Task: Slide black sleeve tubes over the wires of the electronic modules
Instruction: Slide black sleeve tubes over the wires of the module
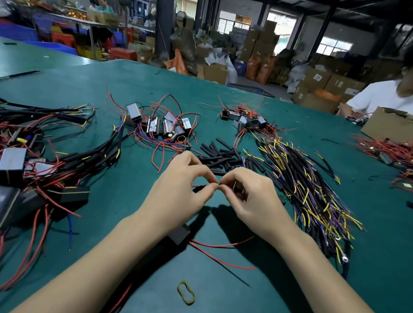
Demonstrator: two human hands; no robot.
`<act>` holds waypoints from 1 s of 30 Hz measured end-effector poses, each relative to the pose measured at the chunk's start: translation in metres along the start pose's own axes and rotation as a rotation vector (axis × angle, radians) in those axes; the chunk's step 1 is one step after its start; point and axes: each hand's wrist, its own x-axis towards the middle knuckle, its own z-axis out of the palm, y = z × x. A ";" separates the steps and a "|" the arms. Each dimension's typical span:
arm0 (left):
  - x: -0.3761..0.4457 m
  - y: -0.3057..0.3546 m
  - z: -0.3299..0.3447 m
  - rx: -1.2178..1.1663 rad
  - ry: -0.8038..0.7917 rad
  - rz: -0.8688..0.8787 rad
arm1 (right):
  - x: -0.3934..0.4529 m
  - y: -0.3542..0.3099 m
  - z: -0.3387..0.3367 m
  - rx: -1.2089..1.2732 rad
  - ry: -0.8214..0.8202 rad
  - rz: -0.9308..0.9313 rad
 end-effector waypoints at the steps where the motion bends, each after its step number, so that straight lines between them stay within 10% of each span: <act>1: 0.000 0.001 0.000 0.003 0.000 0.004 | 0.000 0.000 0.000 0.010 0.002 -0.002; 30: 0.003 0.005 -0.003 -0.132 0.003 -0.083 | 0.000 0.006 -0.009 0.345 -0.117 0.279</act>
